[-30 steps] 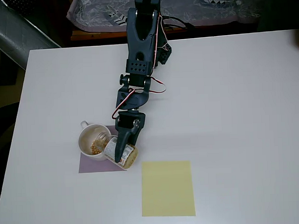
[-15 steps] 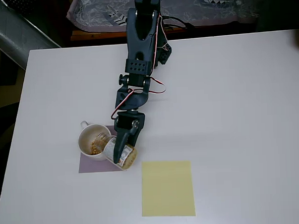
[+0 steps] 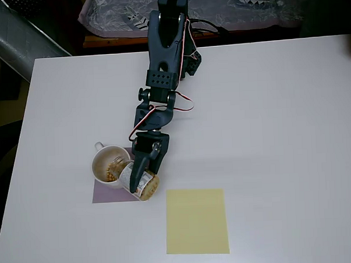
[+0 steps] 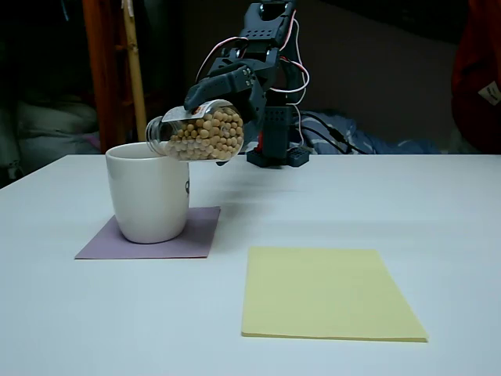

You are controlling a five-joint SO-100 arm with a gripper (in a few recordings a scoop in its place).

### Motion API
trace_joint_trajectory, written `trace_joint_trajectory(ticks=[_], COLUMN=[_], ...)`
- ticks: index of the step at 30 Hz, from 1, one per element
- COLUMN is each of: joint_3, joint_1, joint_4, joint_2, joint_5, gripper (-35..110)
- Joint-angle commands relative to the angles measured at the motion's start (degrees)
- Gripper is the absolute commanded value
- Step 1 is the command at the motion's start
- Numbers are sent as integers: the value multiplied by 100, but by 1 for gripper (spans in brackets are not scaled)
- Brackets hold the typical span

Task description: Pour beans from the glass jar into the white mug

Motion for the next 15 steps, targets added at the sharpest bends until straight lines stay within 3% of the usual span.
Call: trace_joint_trajectory(ticks=[1,15], joint_3=[-62,-229], joint_1=[-53,-9], joint_4=[53,123], joint_2=[26,-123], joint_5=[149,475], gripper=[0,0])
